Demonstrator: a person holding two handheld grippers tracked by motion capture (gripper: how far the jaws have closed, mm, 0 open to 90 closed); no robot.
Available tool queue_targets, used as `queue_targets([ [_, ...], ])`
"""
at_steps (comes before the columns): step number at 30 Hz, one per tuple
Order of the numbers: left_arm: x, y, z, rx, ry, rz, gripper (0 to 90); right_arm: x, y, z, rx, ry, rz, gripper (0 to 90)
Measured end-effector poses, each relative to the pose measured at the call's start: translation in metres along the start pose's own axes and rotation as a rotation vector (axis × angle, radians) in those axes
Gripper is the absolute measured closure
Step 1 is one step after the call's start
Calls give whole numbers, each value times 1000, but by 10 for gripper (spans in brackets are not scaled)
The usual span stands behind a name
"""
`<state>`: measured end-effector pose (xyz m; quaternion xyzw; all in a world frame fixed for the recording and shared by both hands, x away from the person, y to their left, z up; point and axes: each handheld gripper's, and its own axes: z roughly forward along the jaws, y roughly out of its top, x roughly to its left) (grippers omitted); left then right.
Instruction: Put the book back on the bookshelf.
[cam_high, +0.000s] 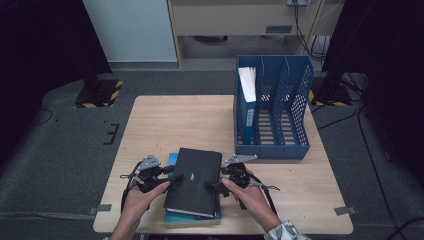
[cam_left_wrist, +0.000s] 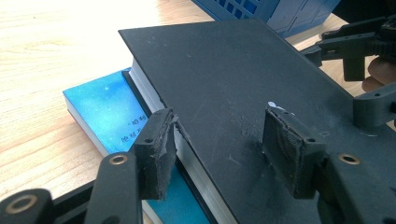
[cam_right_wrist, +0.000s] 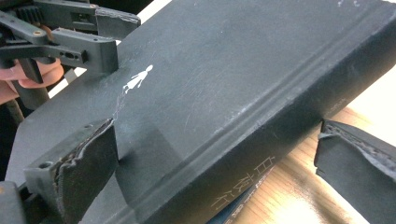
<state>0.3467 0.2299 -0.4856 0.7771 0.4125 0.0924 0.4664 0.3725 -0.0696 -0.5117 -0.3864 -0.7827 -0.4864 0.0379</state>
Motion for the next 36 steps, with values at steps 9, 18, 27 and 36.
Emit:
queue_targets([
  [9, -1, 2, 3, 4, 2, 7, 415, -2, 1, 0, 2, -2, 15, 0],
  [18, 0, 4, 8, 2, 2, 8, 406, -9, 3, 2, -1, 1, 40, 0],
  [27, -1, 6, 11, -5, -7, 15, 403, -12, 3, 0, -5, -4, 49, 1],
  [36, -3, 7, 13, 11, -24, 35, 386, -14, 1, -5, -1, 0, 55, 0],
])
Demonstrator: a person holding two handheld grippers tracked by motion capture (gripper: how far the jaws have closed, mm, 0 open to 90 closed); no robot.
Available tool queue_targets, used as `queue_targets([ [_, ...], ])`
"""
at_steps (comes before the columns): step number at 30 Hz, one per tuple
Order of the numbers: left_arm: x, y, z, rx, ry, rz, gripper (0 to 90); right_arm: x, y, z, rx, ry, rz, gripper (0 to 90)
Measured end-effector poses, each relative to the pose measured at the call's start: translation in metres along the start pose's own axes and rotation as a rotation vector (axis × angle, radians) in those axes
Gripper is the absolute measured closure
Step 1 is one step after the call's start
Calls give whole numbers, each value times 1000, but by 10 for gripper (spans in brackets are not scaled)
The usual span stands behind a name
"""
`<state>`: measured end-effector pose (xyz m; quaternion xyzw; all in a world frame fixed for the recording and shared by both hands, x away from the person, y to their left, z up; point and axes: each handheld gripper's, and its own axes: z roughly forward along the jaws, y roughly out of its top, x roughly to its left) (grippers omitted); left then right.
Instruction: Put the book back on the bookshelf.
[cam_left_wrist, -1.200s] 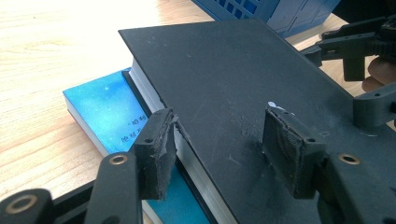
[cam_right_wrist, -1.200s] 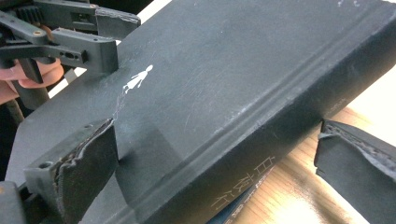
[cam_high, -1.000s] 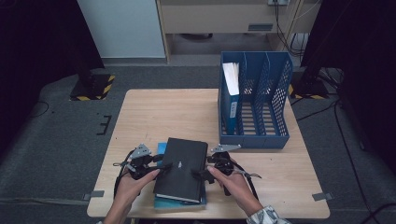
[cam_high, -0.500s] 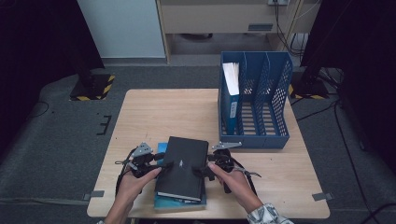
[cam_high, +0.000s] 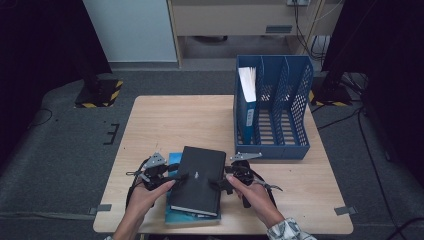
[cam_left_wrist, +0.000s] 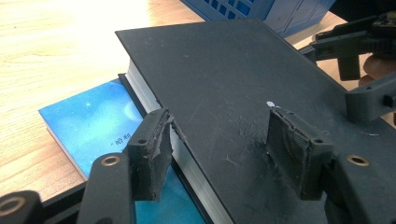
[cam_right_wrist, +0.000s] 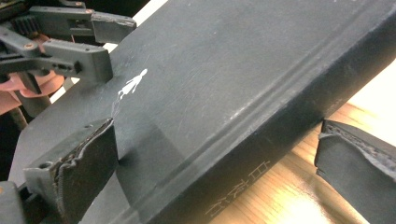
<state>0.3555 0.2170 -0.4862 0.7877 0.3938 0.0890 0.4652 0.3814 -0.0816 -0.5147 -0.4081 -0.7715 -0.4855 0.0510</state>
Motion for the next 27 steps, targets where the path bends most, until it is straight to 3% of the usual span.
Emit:
queue_targets([
  [3, 4, 0, 2, 5, -30, 2, 343, -1, 1, 1, 2, 2, 3, 0],
  [5, 7, -2, 7, 4, -84, -40, 293, -2, 1, 1, 2, 5, 7, 0],
  [7, 8, -1, 11, 17, -104, -55, 262, -2, 1, 1, 3, 7, 8, 0],
  [23, 8, 0, 11, 22, -105, -57, 252, -11, 1, 15, 0, 78, 137, 0],
  [27, 8, 1, 10, 23, -102, -56, 269, -10, 5, 15, 29, 70, 130, 3],
])
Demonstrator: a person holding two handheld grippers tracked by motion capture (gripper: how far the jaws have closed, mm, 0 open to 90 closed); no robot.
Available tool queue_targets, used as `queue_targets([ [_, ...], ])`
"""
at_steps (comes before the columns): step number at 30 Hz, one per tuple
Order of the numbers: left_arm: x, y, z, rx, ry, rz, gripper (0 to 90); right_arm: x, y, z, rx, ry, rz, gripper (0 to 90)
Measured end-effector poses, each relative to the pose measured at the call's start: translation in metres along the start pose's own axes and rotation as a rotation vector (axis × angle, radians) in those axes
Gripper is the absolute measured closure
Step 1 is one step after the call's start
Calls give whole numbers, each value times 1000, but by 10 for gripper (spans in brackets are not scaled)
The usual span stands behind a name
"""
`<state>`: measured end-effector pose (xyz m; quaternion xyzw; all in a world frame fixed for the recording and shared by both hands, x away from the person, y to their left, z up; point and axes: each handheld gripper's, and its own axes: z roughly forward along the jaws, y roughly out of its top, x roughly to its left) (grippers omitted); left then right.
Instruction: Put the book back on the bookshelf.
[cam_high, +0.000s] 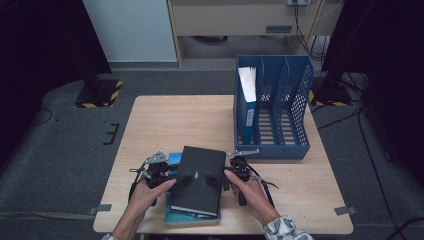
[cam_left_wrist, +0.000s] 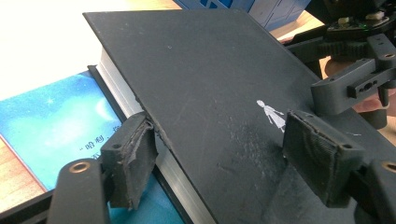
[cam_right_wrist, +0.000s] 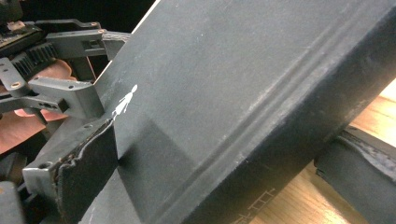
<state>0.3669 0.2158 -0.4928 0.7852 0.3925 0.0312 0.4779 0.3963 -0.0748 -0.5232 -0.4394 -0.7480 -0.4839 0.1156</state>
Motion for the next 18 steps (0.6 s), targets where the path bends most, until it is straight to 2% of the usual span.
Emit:
queue_targets([
  [4, 0, 2, -5, -18, 3, 5, 321, 5, 3, -2, 0, -18, -22, 8],
  [9, -1, 6, -12, -43, 10, 14, 389, 15, 12, -8, -7, -62, -54, 41],
  [18, -4, 12, -21, -53, 24, 46, 450, 22, 20, -15, -32, -76, -88, 86],
])
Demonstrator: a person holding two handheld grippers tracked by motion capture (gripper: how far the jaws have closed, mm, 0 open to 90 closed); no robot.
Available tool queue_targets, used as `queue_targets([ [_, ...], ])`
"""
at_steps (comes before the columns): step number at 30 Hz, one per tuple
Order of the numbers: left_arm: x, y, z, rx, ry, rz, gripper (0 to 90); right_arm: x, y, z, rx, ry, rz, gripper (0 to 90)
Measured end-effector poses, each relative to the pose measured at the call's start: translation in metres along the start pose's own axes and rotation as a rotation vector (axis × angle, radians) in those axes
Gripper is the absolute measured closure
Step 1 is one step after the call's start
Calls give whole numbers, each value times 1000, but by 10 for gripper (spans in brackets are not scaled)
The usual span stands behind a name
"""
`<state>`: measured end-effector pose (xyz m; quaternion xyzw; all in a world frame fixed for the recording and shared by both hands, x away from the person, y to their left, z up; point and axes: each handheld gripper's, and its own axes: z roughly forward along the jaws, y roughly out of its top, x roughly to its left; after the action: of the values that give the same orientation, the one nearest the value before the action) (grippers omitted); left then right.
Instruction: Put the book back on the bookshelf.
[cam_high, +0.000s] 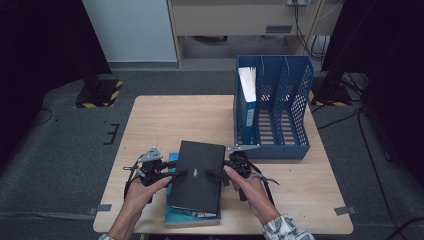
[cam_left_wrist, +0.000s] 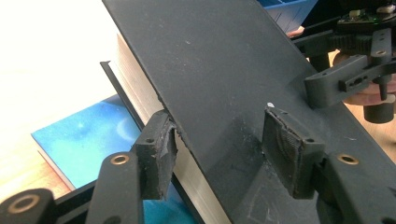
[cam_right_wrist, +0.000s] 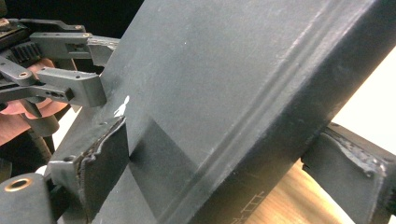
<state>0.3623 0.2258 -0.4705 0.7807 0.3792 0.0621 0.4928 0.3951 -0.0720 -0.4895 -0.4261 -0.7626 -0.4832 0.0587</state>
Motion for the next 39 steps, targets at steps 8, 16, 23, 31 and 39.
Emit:
queue_targets([
  [8, 0, 4, -7, -16, 8, 0, 499, 6, 10, -2, -12, -15, -15, 124],
  [16, 1, 8, -13, -27, 10, 6, 538, 10, 18, -6, -13, -32, -39, 148],
  [23, 2, 14, -18, -37, 10, 11, 584, 15, 27, -9, -23, -46, -58, 173],
  [31, 3, 22, -27, -35, 13, 29, 632, 22, 38, -12, -36, -66, -98, 195],
  [39, 3, 25, -29, -36, 16, 35, 652, 26, 42, -13, -41, -78, -116, 199],
])
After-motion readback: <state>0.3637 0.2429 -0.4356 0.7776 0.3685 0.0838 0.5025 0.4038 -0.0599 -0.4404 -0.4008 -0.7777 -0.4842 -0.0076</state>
